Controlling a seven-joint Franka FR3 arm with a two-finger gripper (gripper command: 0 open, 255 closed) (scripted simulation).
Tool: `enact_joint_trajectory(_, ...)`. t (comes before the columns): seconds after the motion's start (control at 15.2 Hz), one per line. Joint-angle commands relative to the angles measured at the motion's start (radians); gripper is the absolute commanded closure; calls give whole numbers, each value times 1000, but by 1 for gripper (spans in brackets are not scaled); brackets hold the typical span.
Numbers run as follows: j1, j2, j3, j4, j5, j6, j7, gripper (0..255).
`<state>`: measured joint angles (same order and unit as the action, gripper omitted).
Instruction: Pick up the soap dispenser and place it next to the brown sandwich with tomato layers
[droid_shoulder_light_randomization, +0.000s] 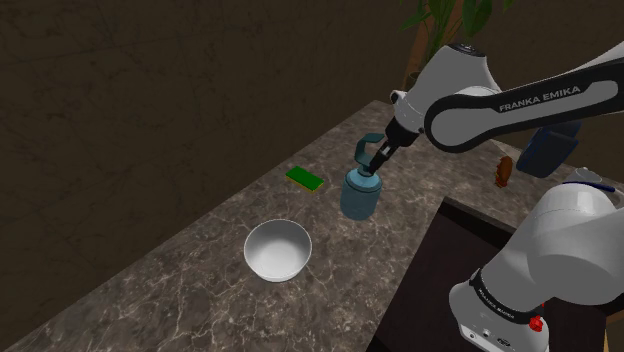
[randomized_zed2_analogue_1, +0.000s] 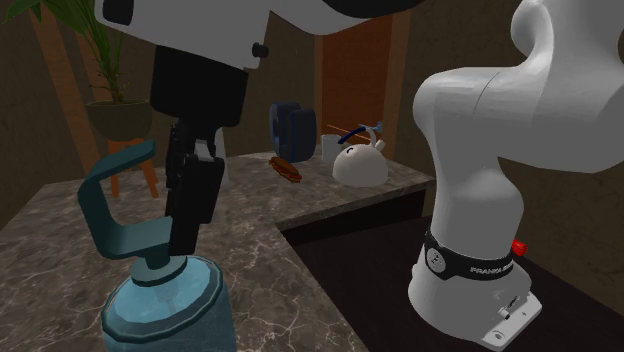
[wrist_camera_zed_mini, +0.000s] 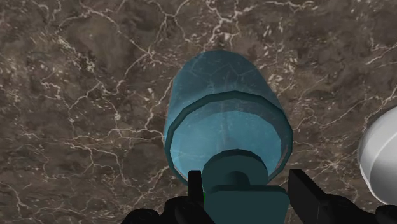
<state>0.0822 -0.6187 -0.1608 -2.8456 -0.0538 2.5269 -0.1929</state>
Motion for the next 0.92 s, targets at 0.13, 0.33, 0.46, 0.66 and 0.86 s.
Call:
enact_joint_trajectory(0.13,0,1,0,0,0,0,0,255)
enact_joint_trajectory(0.33,-1,-19,3,16,0,-36,2,255)
enact_joint_trajectory(0.46,-1,-36,7,34,0,-71,4,255)
enact_joint_trajectory(0.66,-2,-60,11,62,1,-122,7,255)
enact_joint_trajectory(0.86,-2,-79,15,91,2,-171,9,255)
